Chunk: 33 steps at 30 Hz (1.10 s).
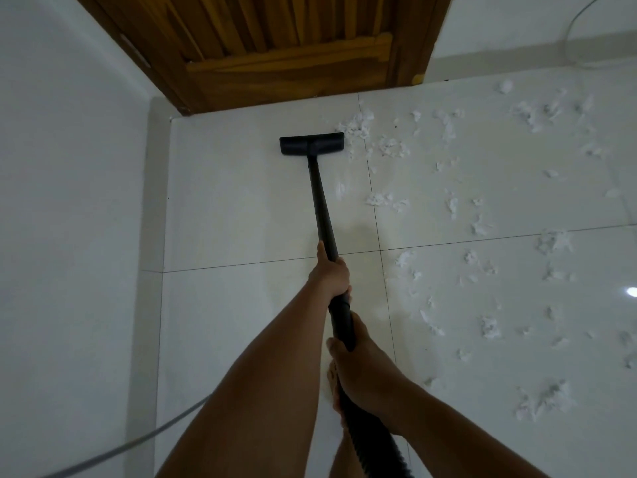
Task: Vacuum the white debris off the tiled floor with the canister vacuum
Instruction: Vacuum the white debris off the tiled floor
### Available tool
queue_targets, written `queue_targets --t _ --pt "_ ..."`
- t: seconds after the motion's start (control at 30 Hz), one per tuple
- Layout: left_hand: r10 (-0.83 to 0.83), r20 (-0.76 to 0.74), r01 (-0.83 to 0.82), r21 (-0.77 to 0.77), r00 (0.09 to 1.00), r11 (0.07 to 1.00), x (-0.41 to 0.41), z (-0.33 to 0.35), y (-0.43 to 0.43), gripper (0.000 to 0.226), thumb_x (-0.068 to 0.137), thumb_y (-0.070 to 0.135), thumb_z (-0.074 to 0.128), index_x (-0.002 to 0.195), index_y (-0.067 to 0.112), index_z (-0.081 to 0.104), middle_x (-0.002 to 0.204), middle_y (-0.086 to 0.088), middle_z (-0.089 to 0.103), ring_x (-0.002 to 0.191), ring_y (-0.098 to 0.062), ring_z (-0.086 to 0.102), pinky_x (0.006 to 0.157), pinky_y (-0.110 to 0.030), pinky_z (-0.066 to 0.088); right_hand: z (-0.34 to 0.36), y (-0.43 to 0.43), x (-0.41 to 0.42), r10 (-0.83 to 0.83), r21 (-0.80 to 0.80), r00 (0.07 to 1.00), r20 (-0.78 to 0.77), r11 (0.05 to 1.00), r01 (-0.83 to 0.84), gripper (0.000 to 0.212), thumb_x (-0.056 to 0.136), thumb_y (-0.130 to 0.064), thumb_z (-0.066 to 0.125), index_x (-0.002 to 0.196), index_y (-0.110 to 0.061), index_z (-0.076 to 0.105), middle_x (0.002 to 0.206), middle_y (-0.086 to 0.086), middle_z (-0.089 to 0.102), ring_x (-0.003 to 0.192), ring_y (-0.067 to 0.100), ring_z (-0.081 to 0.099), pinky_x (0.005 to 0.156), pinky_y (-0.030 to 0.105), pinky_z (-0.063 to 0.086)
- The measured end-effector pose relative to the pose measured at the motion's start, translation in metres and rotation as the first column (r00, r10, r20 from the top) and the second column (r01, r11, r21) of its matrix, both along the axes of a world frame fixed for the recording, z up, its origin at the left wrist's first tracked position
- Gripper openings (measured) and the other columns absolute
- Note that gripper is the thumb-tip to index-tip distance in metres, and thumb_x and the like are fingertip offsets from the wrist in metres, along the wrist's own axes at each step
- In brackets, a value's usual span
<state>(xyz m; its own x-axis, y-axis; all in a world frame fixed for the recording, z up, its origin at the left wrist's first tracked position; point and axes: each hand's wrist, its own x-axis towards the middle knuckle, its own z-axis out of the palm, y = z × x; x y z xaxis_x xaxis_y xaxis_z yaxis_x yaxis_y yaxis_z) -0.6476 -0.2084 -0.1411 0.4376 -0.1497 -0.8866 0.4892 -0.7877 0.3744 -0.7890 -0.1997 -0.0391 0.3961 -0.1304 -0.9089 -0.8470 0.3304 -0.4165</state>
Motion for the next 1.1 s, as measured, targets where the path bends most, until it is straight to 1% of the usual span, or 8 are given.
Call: queue_targets --t 0.17,0.4,0.47,0.57,0.73,0.83,1.0,1.1 --pt "-0.032 0.016 0.031 0.015 0.999 0.999 0.017 -0.003 -0.007 0.068 0.109 0.032 0.033 0.158 0.048 -0.011 0.079 -0.013 0.063 0.054 -0.018 0.058 0.065 -0.036 0.060 -0.003 -0.007 0.015 0.020 -0.033 1.000 0.023 0.999 -0.019 0.057 0.110 -0.033 0.042 0.156 -0.051 0.014 0.088 0.012 0.062 0.050 0.015 0.059 0.047 0.026 0.053" --pt "-0.028 -0.005 0.028 0.020 1.000 0.999 0.007 0.006 0.004 0.068 0.109 0.030 0.034 0.158 0.047 -0.010 0.080 -0.013 0.061 0.058 -0.018 0.058 0.080 -0.041 0.063 0.008 0.006 0.007 -0.015 0.019 1.000 0.002 1.000 0.015 0.053 0.109 -0.033 0.043 0.152 -0.053 0.021 0.087 0.015 0.063 0.050 0.017 0.060 0.050 0.031 0.054" --pt "-0.039 -0.014 0.039 0.017 0.999 0.999 -0.003 0.014 0.012 0.068 0.109 0.030 0.034 0.158 0.046 -0.011 0.080 -0.013 0.061 0.057 -0.017 0.057 0.068 -0.036 0.061 0.012 0.014 -0.001 -0.026 0.014 1.000 -0.005 1.000 0.026 0.053 0.108 -0.032 0.044 0.151 -0.054 0.022 0.093 0.018 0.063 0.050 0.019 0.060 0.050 0.030 0.054" --pt "-0.050 -0.031 0.051 0.011 0.998 0.999 -0.022 0.024 0.025 0.067 0.110 0.030 0.032 0.158 0.045 -0.012 0.084 -0.015 0.061 0.056 -0.016 0.058 0.052 -0.030 0.053 0.019 0.024 -0.018 -0.016 -0.014 1.000 -0.009 1.000 0.016 0.055 0.108 -0.029 0.045 0.154 -0.049 0.022 0.116 0.023 0.062 0.051 0.017 0.059 0.048 0.027 0.054" --pt "-0.055 -0.043 0.056 0.008 0.998 0.998 -0.046 0.031 0.038 0.068 0.109 0.030 0.031 0.158 0.044 -0.013 0.086 -0.015 0.063 0.054 -0.017 0.057 0.053 -0.031 0.054 0.035 0.032 -0.040 0.014 -0.036 1.000 -0.013 0.999 -0.015 0.053 0.109 -0.026 0.044 0.155 -0.042 0.024 0.128 0.021 0.058 0.047 0.013 0.059 0.044 0.022 0.051" --pt "-0.052 -0.044 0.052 0.006 0.998 0.999 -0.044 0.032 0.037 0.068 0.109 0.031 0.031 0.158 0.045 -0.014 0.086 -0.015 0.063 0.055 -0.017 0.058 0.052 -0.030 0.054 0.037 0.031 -0.038 0.013 -0.018 1.000 0.002 1.000 -0.013 0.052 0.109 -0.026 0.043 0.154 -0.042 0.024 0.120 0.022 0.061 0.048 0.015 0.058 0.045 0.024 0.052" --pt "-0.020 -0.033 0.020 -0.005 0.999 1.000 -0.018 0.028 0.025 0.067 0.110 0.032 0.032 0.158 0.046 -0.012 0.080 -0.013 0.061 0.054 -0.015 0.056 0.043 -0.027 0.049 0.033 0.019 -0.016 0.000 0.009 1.000 0.019 1.000 -0.001 0.054 0.109 -0.028 0.043 0.154 -0.049 0.022 0.092 0.018 0.062 0.050 0.018 0.058 0.049 0.029 0.054" --pt "-0.001 -0.030 0.001 -0.004 1.000 1.000 0.005 0.019 0.015 0.067 0.109 0.032 0.033 0.158 0.048 -0.011 0.077 -0.013 0.060 0.054 -0.017 0.056 0.054 -0.032 0.058 0.028 0.011 0.005 -0.006 0.023 1.000 0.003 1.000 0.006 0.056 0.109 -0.032 0.043 0.154 -0.053 0.018 0.085 0.014 0.062 0.053 0.019 0.060 0.049 0.030 0.055"
